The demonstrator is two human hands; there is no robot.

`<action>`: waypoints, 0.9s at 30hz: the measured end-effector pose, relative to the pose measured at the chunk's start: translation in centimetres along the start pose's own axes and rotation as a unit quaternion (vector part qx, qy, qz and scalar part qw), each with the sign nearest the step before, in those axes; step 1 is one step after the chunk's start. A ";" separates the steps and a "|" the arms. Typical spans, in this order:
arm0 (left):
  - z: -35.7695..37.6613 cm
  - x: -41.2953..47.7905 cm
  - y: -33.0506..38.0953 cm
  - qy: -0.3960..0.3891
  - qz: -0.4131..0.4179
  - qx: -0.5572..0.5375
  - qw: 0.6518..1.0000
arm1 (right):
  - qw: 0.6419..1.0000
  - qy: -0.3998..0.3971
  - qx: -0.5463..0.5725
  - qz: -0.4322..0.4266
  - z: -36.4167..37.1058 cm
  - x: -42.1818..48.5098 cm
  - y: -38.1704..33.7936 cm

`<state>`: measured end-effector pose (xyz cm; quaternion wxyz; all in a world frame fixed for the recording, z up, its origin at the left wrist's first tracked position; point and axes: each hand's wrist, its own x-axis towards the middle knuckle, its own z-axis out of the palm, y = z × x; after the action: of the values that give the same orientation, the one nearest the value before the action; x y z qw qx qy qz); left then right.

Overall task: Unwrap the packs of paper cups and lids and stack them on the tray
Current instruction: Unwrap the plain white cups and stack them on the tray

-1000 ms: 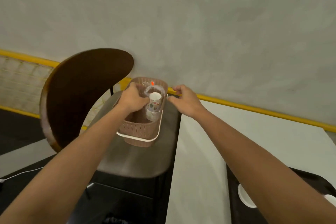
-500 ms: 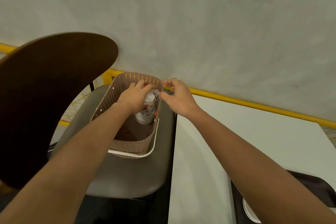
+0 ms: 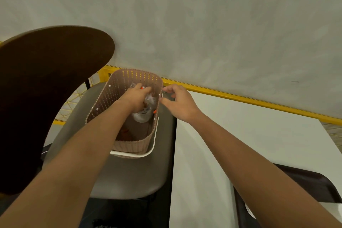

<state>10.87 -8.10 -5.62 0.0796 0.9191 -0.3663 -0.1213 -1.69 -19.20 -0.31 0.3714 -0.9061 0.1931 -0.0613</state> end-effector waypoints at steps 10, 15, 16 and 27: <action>-3.9 -3.6 -0.2 0.065 -0.019 -0.008 0.998 | 1.000 0.000 0.014 -0.002 0.0 -0.6 -1.2; -6.4 -6.4 0.7 0.099 0.009 -0.016 0.995 | 1.000 0.000 0.014 -0.012 -0.2 -1.7 -2.4; -7.0 -7.1 1.1 0.106 0.017 -0.018 0.994 | 1.000 0.002 0.012 -0.017 -0.2 -2.0 -2.7; -13.3 -15.9 7.8 0.208 0.096 -0.049 0.972 | 0.985 0.033 0.115 -0.126 -3.7 -8.0 -5.9</action>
<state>-1.69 -1.93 11.60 0.2105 0.8799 -0.4213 0.0632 -8.18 -14.56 6.72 0.4559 -0.8719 0.0817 -0.1591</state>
